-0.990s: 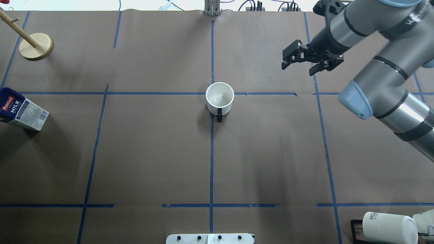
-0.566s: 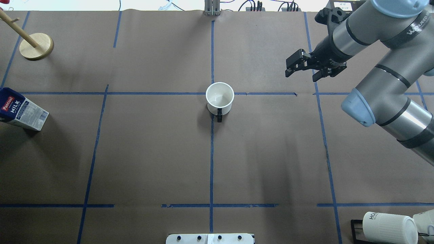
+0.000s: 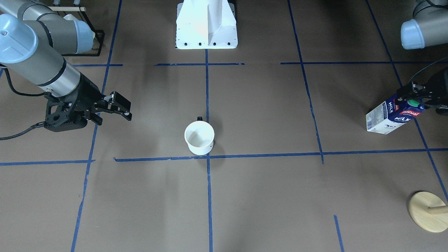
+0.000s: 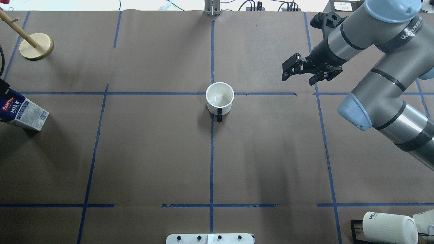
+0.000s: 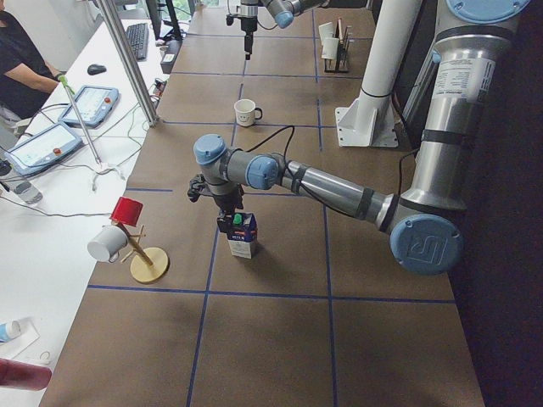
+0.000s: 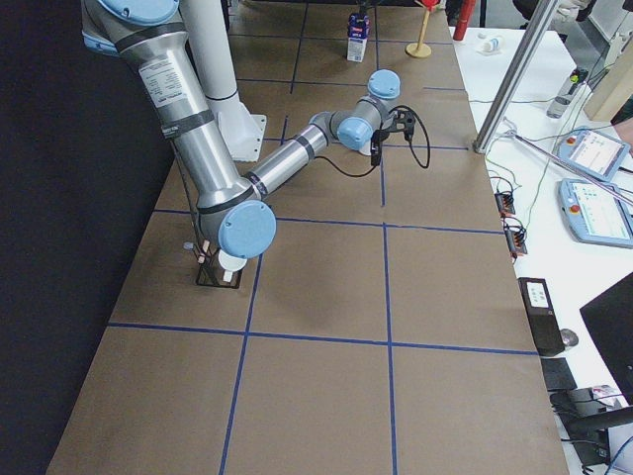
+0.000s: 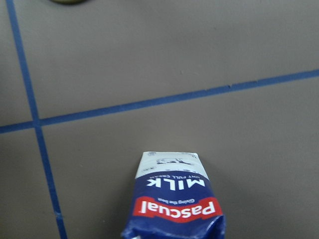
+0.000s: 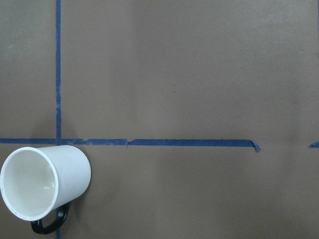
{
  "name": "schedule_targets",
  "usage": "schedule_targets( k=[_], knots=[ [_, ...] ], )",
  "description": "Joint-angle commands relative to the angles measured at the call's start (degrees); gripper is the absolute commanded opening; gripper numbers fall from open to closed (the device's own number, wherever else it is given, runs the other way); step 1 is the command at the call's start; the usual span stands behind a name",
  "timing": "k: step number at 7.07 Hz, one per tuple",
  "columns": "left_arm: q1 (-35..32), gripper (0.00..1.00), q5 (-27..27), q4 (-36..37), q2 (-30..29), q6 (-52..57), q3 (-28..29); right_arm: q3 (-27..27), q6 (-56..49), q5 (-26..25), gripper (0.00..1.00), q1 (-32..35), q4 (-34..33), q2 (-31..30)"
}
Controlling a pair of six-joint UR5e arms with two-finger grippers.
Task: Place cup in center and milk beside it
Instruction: 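Open the right gripper and lift it away from the mug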
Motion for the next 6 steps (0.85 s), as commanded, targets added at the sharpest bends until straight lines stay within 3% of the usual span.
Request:
schedule_targets(
  k=[1,2,3,5,6],
  knots=[
    [1.5,0.84,0.8,-0.1,0.1,0.1,1.1,0.0,0.0,0.0,1.00,-0.5,0.0,-0.1],
    [1.5,0.19,0.9,0.0,-0.4,0.0,0.9,-0.1,0.0,0.0,1.00,-0.6,0.1,0.0],
    [1.5,0.00,1.0,0.1,-0.7,-0.4,0.9,-0.1,0.0,-0.1,1.00,-0.8,0.1,0.0],
    [-1.1,0.00,1.1,4.4,-3.6,-0.5,-3.4,0.3,0.0,-0.2,1.00,-0.7,0.1,0.0],
    [-0.8,0.00,1.1,12.0,-11.6,-4.6,-3.5,0.6,0.0,-0.1,1.00,-0.6,0.1,-0.1]
  ],
)
